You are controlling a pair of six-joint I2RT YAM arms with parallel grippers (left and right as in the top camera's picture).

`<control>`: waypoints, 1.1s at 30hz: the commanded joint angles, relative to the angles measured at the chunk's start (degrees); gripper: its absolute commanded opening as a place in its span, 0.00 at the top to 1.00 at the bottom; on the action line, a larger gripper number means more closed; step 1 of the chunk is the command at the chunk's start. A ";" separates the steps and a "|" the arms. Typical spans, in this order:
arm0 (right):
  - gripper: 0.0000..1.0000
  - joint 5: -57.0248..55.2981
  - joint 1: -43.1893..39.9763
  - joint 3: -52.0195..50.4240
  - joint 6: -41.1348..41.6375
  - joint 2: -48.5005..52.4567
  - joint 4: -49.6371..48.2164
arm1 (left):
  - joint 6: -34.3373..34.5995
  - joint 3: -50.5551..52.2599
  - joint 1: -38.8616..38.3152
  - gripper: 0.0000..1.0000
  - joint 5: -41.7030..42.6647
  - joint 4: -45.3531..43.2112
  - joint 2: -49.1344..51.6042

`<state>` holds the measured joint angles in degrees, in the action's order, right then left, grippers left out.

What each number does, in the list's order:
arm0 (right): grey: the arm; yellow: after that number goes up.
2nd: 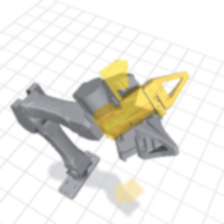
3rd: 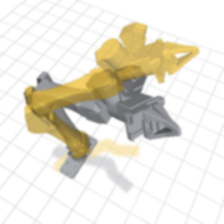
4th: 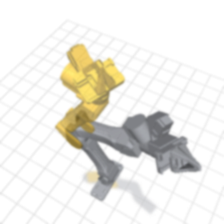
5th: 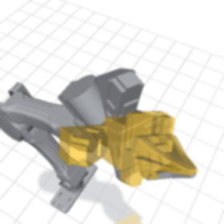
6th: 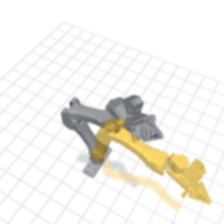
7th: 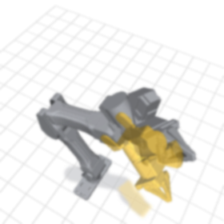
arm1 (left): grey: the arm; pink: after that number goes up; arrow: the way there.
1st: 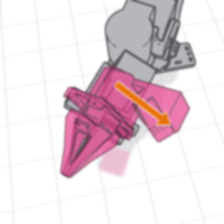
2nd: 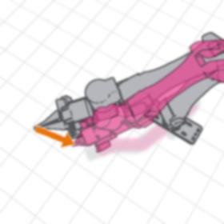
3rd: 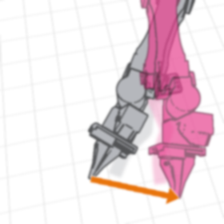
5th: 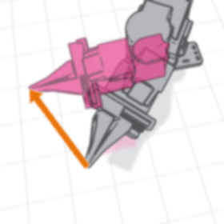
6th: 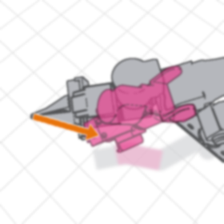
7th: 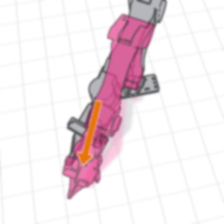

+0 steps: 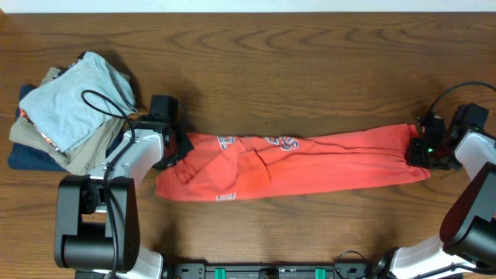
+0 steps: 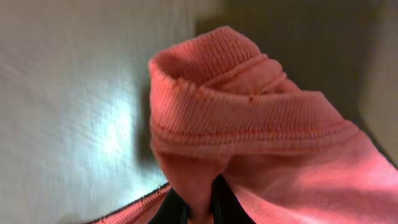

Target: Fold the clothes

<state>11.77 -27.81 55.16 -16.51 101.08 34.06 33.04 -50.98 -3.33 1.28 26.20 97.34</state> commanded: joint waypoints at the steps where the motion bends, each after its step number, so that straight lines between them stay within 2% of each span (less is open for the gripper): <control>1: 0.99 -0.42 -0.72 -0.83 2.73 0.31 -1.20 | 0.70 -1.22 4.22 0.94 -4.31 -0.85 1.25; 6: 0.99 0.07 -0.79 -0.83 2.78 0.31 -3.37 | 1.31 -3.69 8.31 0.92 2.71 -0.83 1.25; 10: 0.98 0.72 -0.68 -0.83 2.78 0.31 -4.31 | 1.11 -3.69 8.57 0.89 3.74 0.96 1.25; 11: 0.98 0.72 -0.68 -0.83 2.78 0.31 -4.37 | 1.09 -3.69 8.50 0.83 3.76 1.62 1.25; 13: 0.94 0.72 -0.68 -0.83 2.78 0.31 -4.55 | 1.03 -3.69 8.52 0.65 4.15 2.82 1.22; 15: 0.90 0.72 -0.68 -0.83 2.78 0.31 -4.59 | -0.28 -3.69 8.52 0.54 5.27 3.96 0.85; 17: 0.86 0.72 -0.68 -0.83 2.75 0.31 -4.70 | -0.66 -3.69 8.52 0.53 5.64 5.79 -0.28; 21: 0.87 0.70 -0.68 -0.85 2.71 0.31 -4.98 | -0.68 -3.69 8.52 0.51 5.62 8.96 -4.94; 26: 0.99 0.42 -0.70 -0.83 2.56 0.28 -6.01 | -1.09 -3.69 8.50 0.51 5.62 12.04 -11.76; 33: 0.99 -5.51 -0.61 5.11 6.32 -0.66 -0.98 | -1.05 -3.69 8.50 0.50 5.64 18.27 -15.04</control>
<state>10.48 -27.81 56.29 -12.69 101.10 31.77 32.75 -53.71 4.89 7.16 42.85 82.56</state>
